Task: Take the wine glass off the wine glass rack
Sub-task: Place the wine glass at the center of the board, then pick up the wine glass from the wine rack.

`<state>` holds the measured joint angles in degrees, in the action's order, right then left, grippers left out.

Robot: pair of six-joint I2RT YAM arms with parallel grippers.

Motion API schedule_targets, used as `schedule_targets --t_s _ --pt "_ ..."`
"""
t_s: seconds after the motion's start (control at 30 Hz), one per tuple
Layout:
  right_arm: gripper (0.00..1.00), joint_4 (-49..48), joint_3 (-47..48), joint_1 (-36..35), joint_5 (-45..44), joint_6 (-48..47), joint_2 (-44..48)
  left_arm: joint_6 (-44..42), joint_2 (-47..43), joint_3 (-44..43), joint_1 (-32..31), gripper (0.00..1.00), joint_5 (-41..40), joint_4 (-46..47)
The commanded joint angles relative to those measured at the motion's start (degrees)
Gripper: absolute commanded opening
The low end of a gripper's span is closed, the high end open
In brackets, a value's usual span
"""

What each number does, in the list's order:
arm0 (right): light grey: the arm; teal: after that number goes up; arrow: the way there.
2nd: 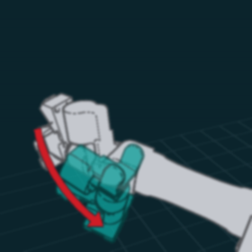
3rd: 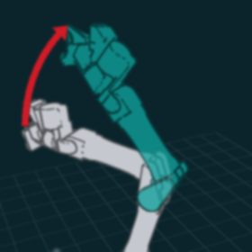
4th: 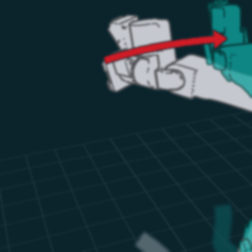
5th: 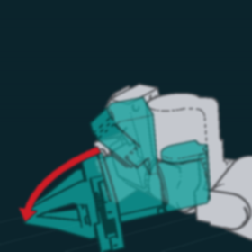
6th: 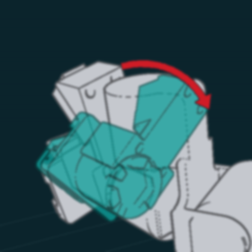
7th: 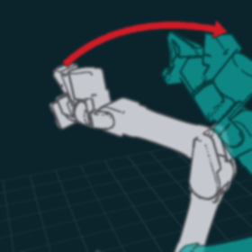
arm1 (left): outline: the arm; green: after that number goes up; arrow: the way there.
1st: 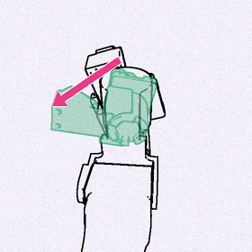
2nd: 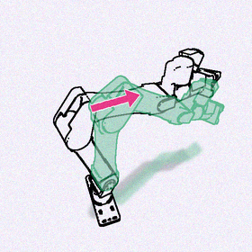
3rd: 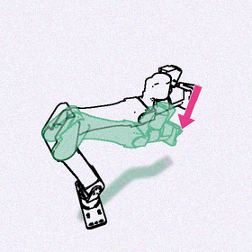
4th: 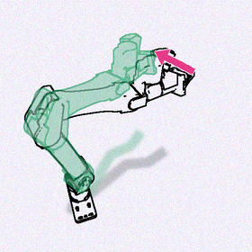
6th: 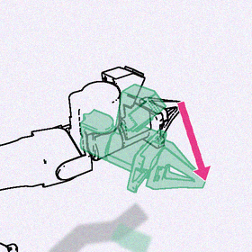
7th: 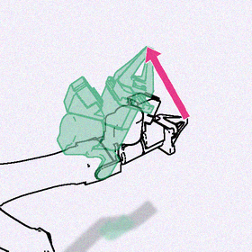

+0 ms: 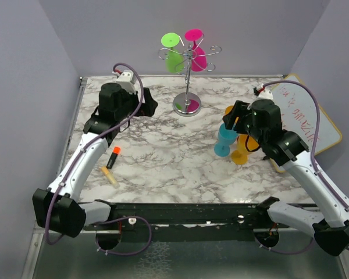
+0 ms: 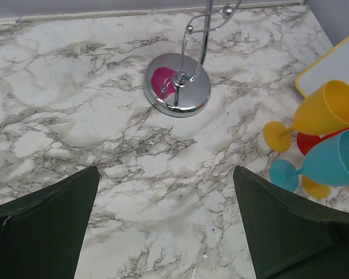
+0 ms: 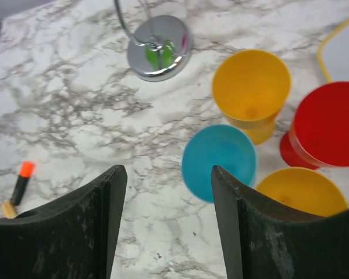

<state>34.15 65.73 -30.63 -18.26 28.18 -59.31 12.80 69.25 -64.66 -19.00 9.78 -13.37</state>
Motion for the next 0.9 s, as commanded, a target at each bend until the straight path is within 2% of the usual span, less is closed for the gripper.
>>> schedule_targets --t_s 0.0,0.17,0.27,0.47,0.57,0.67,0.73,0.87 --pt "0.66 -6.14 0.80 0.22 11.70 -0.84 -0.54 5.13 4.07 -6.47 5.99 0.99 8.49 2.06" --pt "0.66 -7.35 2.02 0.24 17.45 0.62 -3.31 12.45 10.40 -12.90 7.69 0.99 14.65 10.70" --pt "0.66 -7.80 1.96 0.22 20.38 1.24 -4.36 17.60 14.07 -15.16 8.73 0.99 15.60 17.26" --pt "0.66 -7.02 1.47 0.22 20.35 1.70 -3.15 25.08 25.18 -27.03 12.07 0.99 17.86 22.05" --pt "0.66 -7.36 0.63 0.22 19.56 1.81 -1.60 25.46 30.81 -34.20 12.83 0.99 18.86 22.99" --pt "0.65 -8.21 -0.34 0.22 18.55 2.91 -0.39 25.95 37.28 -42.22 13.54 0.96 19.07 20.95" --pt "0.65 -8.17 -0.51 0.22 17.73 3.25 0.00 29.34 41.76 -46.40 14.12 0.93 20.71 21.19" --pt "0.65 -7.32 -0.64 0.22 15.85 3.66 0.48 38.76 49.33 -50.40 14.21 0.82 25.25 29.56"
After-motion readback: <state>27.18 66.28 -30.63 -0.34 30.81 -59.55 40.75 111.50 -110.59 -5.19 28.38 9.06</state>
